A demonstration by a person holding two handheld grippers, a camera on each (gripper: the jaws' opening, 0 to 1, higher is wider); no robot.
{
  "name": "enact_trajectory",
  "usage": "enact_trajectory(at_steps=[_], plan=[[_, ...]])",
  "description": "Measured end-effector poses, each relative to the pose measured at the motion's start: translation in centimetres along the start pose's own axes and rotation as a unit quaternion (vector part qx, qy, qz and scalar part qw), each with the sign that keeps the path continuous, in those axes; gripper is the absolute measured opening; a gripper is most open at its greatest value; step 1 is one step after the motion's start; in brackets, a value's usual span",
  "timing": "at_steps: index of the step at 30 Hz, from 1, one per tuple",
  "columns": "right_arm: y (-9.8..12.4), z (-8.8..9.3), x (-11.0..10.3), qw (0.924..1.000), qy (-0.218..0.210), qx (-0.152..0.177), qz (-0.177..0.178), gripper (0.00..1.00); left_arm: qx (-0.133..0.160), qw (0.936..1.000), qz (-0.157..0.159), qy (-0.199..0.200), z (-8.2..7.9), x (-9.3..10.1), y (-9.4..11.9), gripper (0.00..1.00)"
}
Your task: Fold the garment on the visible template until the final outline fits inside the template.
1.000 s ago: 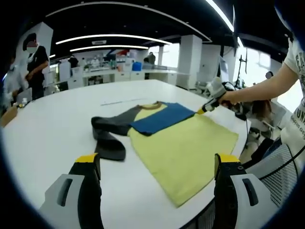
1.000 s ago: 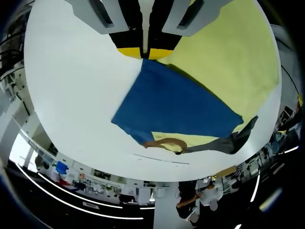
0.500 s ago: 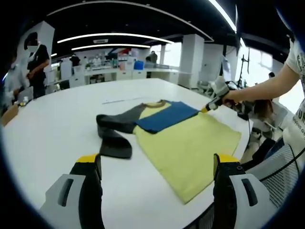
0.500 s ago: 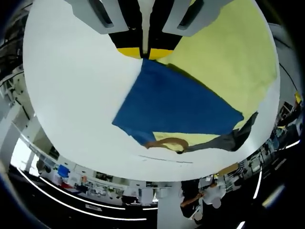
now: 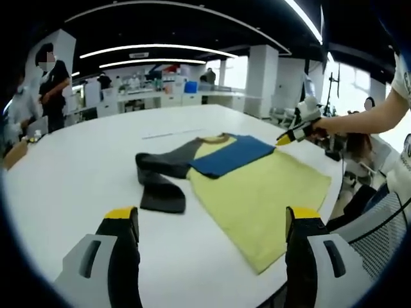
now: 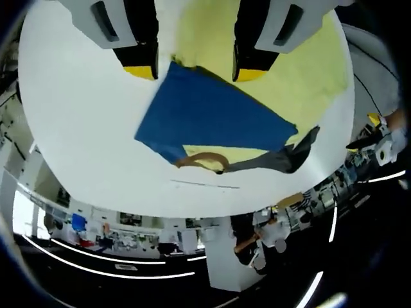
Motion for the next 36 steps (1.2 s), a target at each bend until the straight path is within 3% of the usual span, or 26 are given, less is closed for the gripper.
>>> enact_trajectory(at_steps=[7, 15, 24, 36], plan=[[2.0, -1.1, -1.8, 0.9978, 0.005, 0.057, -0.032, 0.69, -0.001, 1.0000, 0.000, -0.009, -0.4, -0.6, -0.8, 0.89], [4.1, -0.7, -3.8, 0.9937, 0.015, 0.089, -0.067, 0.96, -0.008, 0.9996, -0.006, -0.025, -0.3, -1.4, -2.3, 0.82], [5.3, 0.7, -5.2, 0.9924, 0.016, 0.095, -0.077, 0.99, -0.023, 0.9986, -0.031, -0.037, 0.1, -3.1, -4.4, 0.64], [6.4, 2.2, -6.7, 0.9910, 0.014, 0.105, -0.082, 0.99, -0.046, 0.9950, -0.062, -0.063, 0.5, -3.9, -7.5, 0.43]])
Point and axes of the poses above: the point that each gripper's makers call its tool centre point, and the gripper's own axes: y roughly backward along the fingers, x roughly to its right, z roughly out of its underside, the point moved 7 cm from there along y, roughly backward along the fingers, and after that the axes turned 13 degrees about -x, right-handed, at the moved point
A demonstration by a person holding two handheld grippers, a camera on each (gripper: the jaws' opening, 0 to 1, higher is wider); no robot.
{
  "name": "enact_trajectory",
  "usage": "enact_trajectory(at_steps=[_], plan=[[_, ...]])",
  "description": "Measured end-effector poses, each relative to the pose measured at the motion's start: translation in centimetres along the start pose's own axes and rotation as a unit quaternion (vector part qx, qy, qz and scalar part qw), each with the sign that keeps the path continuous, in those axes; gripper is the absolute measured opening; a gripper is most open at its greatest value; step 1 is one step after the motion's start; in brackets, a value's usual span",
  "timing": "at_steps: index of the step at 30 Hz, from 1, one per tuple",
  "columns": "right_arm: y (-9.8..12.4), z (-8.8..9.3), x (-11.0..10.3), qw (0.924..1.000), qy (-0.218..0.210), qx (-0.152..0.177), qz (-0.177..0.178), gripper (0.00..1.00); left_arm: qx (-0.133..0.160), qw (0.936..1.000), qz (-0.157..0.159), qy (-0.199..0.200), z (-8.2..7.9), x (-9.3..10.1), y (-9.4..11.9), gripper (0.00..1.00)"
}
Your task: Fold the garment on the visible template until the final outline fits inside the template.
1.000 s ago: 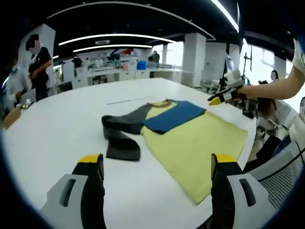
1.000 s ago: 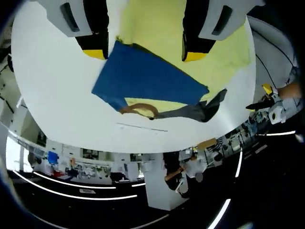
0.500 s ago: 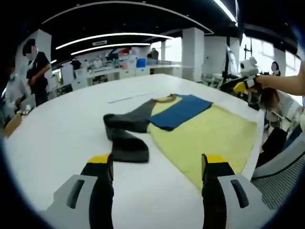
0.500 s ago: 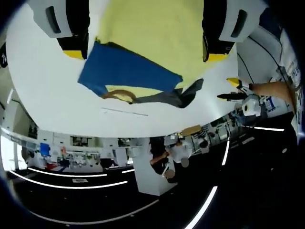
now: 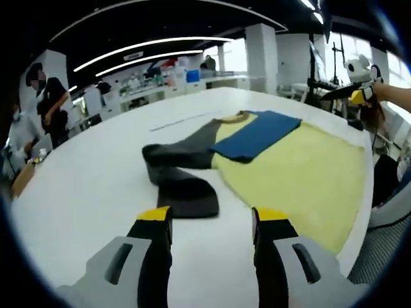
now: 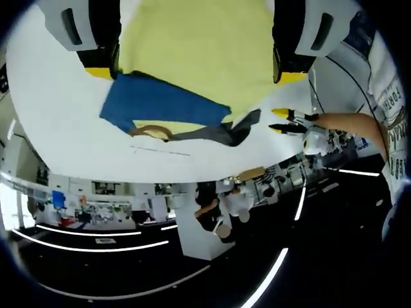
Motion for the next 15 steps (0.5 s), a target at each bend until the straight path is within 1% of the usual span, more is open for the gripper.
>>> enact_trajectory(at_steps=[2, 6, 10, 15], plan=[[0.1, 0.1, -0.1, 1.0000, -0.003, 0.002, 0.000, 0.99, 0.003, 1.0000, -0.005, 0.003, 0.0, -0.1, -0.3, 0.38], [0.5, 0.1, -0.4, 1.0000, -0.003, 0.008, -0.001, 0.99, 0.005, 0.9999, -0.009, -0.003, 0.0, -0.2, -1.0, 0.36], [0.7, 0.3, -0.4, 1.0000, -0.004, 0.006, 0.006, 0.99, -0.009, 0.9998, -0.010, -0.014, 0.6, -0.2, -1.8, 0.32], [0.8, 0.3, -0.6, 0.9999, -0.006, 0.008, 0.008, 0.98, -0.018, 0.9996, -0.014, -0.014, 0.9, -0.5, -2.4, 0.29]])
Point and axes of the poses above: the point that each gripper's makers call its tool centre point, and the gripper's own axes: y roughly backward along the fingers, x roughly to its right, z roughly out of its underside, the point moved 7 cm from there along y, roughly backward along the fingers, and after that the axes turned 13 degrees about -x, right-handed, at the moved point
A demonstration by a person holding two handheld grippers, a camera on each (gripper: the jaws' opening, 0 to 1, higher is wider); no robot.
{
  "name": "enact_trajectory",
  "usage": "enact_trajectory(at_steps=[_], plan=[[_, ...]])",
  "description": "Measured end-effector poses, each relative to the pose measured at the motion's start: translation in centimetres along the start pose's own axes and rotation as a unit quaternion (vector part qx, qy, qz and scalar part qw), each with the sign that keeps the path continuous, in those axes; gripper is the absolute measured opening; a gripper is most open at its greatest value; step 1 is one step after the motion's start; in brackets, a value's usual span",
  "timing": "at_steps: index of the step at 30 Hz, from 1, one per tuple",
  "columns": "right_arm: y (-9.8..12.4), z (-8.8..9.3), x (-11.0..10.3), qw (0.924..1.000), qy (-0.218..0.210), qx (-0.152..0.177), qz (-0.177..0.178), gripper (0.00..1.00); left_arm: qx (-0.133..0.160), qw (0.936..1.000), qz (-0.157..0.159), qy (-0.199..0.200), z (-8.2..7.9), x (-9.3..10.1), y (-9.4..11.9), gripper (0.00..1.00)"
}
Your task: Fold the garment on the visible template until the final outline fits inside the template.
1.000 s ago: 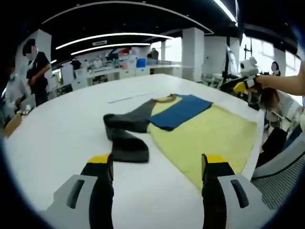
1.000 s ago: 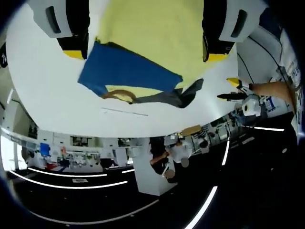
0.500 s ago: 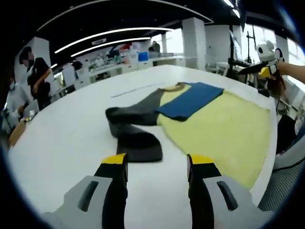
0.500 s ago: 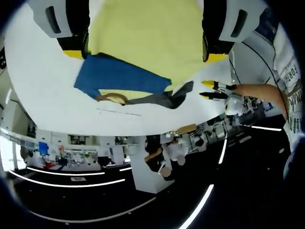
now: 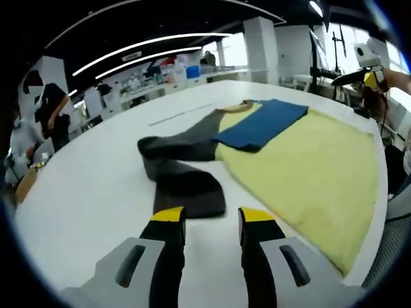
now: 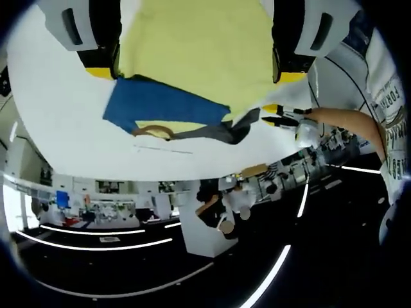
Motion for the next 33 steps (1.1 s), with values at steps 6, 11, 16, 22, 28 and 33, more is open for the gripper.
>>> enact_trajectory(at_steps=[6, 11, 16, 22, 28, 33], plan=[[0.1, 0.2, 0.2, 1.0000, -0.004, -0.003, 0.006, 0.97, -0.017, 0.9994, -0.005, -0.030, 0.3, -0.2, -0.7, 0.23], [0.2, 0.6, 0.2, 0.9999, -0.004, -0.009, 0.010, 0.96, -0.011, 0.9994, 0.001, -0.033, 0.0, -0.3, -1.0, 0.22], [0.4, 0.8, 0.1, 0.9999, -0.004, -0.010, 0.012, 0.94, 0.003, 0.9998, 0.011, -0.014, 0.2, -0.2, -1.2, 0.17], [0.4, 1.0, 0.0, 0.9998, -0.001, -0.015, 0.012, 0.93, 0.007, 0.9998, 0.012, -0.016, 0.2, -0.1, -1.2, 0.00], [0.2, 0.9, -0.2, 0.9999, 0.001, -0.013, 0.010, 0.93, -0.001, 1.0000, 0.008, -0.005, 0.2, -0.5, -1.1, 0.00], [0.2, 0.7, -0.3, 0.9999, 0.006, -0.012, 0.008, 0.93, -0.007, 0.9998, 0.003, 0.020, 0.0, -0.9, -0.4, 0.00]])
Point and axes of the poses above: the point that each gripper's makers call its tool centre point, and the gripper's own axes: y roughly backward along the fingers, x roughly to its right, z roughly out of its underside, the point moved 7 cm from there along y, roughly backward along the fingers, and after that the axes turned 13 degrees about -x, right-handed, at the moved point
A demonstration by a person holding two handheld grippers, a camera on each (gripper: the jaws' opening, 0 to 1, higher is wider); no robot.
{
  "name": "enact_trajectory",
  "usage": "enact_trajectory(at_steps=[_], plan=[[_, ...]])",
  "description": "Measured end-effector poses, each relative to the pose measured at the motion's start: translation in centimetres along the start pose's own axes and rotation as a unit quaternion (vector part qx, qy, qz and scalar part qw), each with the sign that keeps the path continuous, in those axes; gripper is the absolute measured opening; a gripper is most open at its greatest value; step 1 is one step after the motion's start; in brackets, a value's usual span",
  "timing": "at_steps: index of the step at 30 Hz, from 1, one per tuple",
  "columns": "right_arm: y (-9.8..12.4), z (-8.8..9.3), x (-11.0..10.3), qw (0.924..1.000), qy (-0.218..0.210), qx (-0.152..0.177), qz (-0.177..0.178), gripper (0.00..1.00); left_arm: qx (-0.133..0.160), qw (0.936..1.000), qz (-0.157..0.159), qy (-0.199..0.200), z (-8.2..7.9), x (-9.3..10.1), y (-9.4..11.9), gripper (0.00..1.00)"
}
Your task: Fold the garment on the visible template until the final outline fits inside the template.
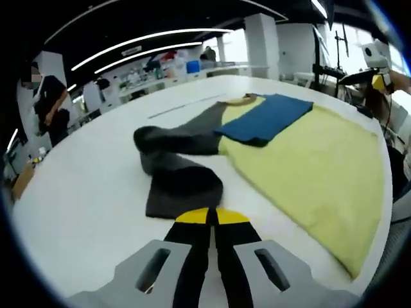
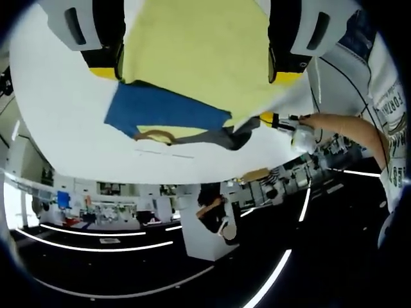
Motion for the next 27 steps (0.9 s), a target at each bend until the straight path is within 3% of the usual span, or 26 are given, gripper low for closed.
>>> enact_trajectory(at_steps=[7, 9, 12, 16, 21, 26, 27], plan=[[0.0, 0.0, -0.3, 1.0000, 0.005, -0.004, -0.007, 0.95, 0.031, 0.9990, -0.015, 0.030, -1.1, -1.1, 2.4, 0.00], [-0.2, 0.0, -0.5, 0.9999, 0.008, -0.005, -0.010, 0.96, 0.053, 0.9965, -0.011, 0.063, -1.7, -1.5, 3.2, 0.00], [-0.3, -0.1, -0.7, 0.9998, 0.010, -0.006, -0.013, 0.98, 0.071, 0.9945, -0.023, 0.073, -2.4, -2.1, 4.9, 0.00], [-0.4, 0.0, -0.9, 0.9998, 0.013, -0.008, -0.015, 0.98, 0.108, 0.9821, -0.036, 0.150, -2.9, -3.7, 6.7, 0.00], [-0.4, 0.0, -0.6, 0.9998, 0.014, -0.008, -0.007, 0.98, 0.115, 0.9784, -0.054, 0.163, -2.7, -4.6, 7.8, 0.00], [-0.1, -0.1, -0.4, 0.9999, 0.010, -0.005, -0.003, 0.98, 0.136, 0.9652, -0.050, 0.217, -2.7, -5.0, 8.7, 0.00], [-0.1, -0.1, -0.4, 0.9999, 0.010, -0.005, -0.002, 0.98, 0.137, 0.9656, -0.052, 0.215, -2.7, -5.0, 8.8, 0.00]])
Point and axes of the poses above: the point that each gripper's makers call its tool centre point, and the gripper's own axes: y roughly backward along the fingers, x roughly to its right, z roughly out of its underside, the point moved 7 cm from there along y, roughly backward along the fingers, and after that the axes turned 13 degrees about -x, right-handed, at the moved point
